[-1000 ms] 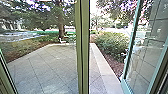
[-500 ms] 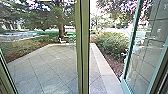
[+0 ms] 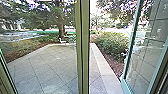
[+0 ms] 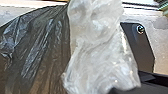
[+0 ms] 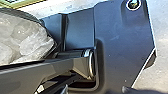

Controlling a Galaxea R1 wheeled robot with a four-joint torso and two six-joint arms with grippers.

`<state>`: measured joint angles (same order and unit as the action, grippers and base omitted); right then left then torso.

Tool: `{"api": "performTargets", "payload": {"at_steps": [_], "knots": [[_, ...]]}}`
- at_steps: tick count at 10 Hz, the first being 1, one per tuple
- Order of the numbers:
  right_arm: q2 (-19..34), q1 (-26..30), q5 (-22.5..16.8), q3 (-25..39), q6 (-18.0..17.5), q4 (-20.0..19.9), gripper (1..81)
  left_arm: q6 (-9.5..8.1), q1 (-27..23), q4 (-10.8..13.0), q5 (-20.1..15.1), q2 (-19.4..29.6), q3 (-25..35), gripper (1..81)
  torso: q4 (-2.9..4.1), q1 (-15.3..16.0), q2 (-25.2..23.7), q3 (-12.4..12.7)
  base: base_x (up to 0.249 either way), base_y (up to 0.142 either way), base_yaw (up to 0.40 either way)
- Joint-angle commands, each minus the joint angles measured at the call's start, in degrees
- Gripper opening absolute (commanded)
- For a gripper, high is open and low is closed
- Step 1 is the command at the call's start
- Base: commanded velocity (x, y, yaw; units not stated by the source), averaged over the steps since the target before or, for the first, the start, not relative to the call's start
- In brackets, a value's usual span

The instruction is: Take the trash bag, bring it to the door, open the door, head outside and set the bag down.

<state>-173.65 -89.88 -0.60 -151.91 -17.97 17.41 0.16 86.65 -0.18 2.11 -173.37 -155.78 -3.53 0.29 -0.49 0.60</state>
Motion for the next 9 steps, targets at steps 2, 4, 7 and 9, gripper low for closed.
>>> {"api": "performTargets", "payload": {"at_steps": [2, 4, 7, 9], "knots": [[-0.58, 2.64, -2.74, 0.31, 0.22, 0.52, 81.1, 0.37, -3.46, 0.62, -2.81, -0.05, -0.05, 1.0, 0.0, 0.0, 0.0, 0.0, 0.0, -0.071, 0.0], [-0.67, 2.64, -2.74, 0.31, 0.22, 0.52, 81.1, 0.37, -3.46, 0.62, -2.81, -0.05, -0.05, 1.0, 0.0, 0.0, 0.0, 0.0, 0.0, -0.091, 0.0], [-0.75, 2.47, -2.74, 0.31, 0.22, 0.52, 81.1, 0.46, -3.46, 0.62, -2.81, -0.05, -0.05, 1.0, 0.0, -0.02, -0.02, 0.0, 0.0, -0.092, 0.0], [-0.75, 2.46, -2.74, 0.22, 0.22, 0.52, 81.1, 0.46, -3.46, 0.62, -2.81, -0.13, -0.05, 1.0, 0.0, -0.02, -0.02, 0.0, 0.0, -0.099, 0.0]]}}
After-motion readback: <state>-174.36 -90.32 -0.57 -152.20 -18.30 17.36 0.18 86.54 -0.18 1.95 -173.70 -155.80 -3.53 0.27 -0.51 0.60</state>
